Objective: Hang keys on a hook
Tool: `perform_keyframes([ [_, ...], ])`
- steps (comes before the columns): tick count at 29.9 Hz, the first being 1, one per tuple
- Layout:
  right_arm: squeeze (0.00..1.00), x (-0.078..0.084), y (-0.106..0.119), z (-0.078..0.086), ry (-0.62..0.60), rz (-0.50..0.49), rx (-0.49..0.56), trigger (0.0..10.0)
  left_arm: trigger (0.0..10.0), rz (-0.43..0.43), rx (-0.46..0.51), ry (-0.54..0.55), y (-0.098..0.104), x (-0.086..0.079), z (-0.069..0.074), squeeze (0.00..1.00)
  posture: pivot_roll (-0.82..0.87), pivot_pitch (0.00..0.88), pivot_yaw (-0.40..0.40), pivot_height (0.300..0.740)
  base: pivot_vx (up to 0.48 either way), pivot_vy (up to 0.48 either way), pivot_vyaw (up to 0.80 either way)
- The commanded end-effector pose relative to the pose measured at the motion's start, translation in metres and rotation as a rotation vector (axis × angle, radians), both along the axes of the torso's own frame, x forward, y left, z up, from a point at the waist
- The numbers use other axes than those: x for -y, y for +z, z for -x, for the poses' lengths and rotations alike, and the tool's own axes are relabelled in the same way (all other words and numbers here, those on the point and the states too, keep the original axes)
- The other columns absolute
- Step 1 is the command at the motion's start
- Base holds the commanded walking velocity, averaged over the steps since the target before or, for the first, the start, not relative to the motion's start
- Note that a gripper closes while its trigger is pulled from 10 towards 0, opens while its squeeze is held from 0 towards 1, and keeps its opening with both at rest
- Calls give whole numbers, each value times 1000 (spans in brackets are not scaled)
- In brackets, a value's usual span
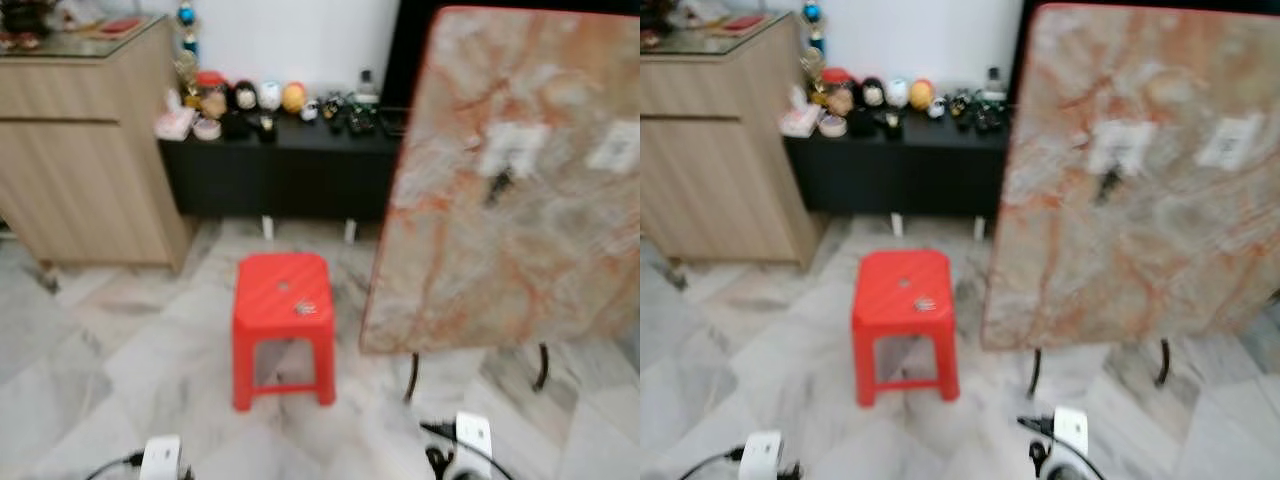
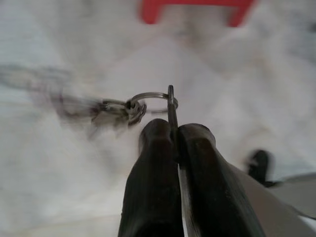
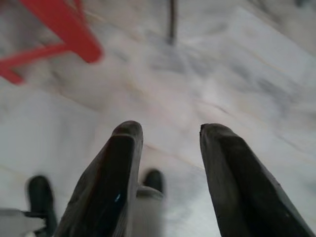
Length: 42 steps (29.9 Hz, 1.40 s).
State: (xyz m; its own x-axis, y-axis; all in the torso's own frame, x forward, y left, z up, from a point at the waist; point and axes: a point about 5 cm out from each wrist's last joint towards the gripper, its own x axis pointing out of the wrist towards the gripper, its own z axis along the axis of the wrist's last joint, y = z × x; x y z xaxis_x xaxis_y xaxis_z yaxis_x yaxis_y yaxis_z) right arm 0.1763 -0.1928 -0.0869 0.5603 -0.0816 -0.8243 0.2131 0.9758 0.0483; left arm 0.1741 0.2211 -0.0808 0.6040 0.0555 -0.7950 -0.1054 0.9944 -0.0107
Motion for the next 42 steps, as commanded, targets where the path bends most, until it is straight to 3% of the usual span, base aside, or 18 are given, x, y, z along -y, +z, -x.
perform_keyframes([
  [1, 0, -4, 3, -8, 13, -3, 15, 10000, 10000, -16, 5, -16, 2, -4, -1, 0, 68, 0, -58, 740, 0, -480, 0],
  [18, 0, -8, 1, -5, 32, -6, 2, 10000, 10000, -39, 24, -13, 2, -7, 0, 0, 61, 0, -52, 740, 0, -418, -744],
  [27, 0, -6, 2, -6, 29, -3, 18, 10000, 10000, -79, 209, -25, 14, -6, -10, 0, 57, 0, -57, 740, 0, 0, 0],
  [32, 0, -3, 2, -5, 31, 4, 16, 10000, 10000, -108, 327, -124, 23, -2, -18, 0, 57, 0, -67, 740, 0, 0, 0],
  [37, 0, -2, 2, -5, 28, 5, 17, 10000, 10000, -81, 418, -129, 30, 1, -21, 0, 62, 0, -76, 740, 0, 0, 0],
  [38, 0, -1, 2, -5, 27, 6, 17, 10000, 10000, -82, 649, -172, 70, 14, -73, 0, 66, 0, -75, 740, 0, 0, 0],
  [39, 0, -1, 2, -5, 27, 7, 17, 10000, 10000, -79, 747, -204, 90, 19, -91, 0, 66, 0, -75, 740, 0, 0, 0],
  [40, 0, -1, 2, -5, 28, 8, 17, 10000, 10000, -76, 806, -227, 103, 23, -100, 0, 65, 0, -75, 740, 0, 0, 0],
  [42, 0, -1, 2, -5, 26, 8, 17, 10000, 10000, -74, 839, -240, 109, 25, -103, 0, 63, 0, -73, 740, 0, 0, 0],
])
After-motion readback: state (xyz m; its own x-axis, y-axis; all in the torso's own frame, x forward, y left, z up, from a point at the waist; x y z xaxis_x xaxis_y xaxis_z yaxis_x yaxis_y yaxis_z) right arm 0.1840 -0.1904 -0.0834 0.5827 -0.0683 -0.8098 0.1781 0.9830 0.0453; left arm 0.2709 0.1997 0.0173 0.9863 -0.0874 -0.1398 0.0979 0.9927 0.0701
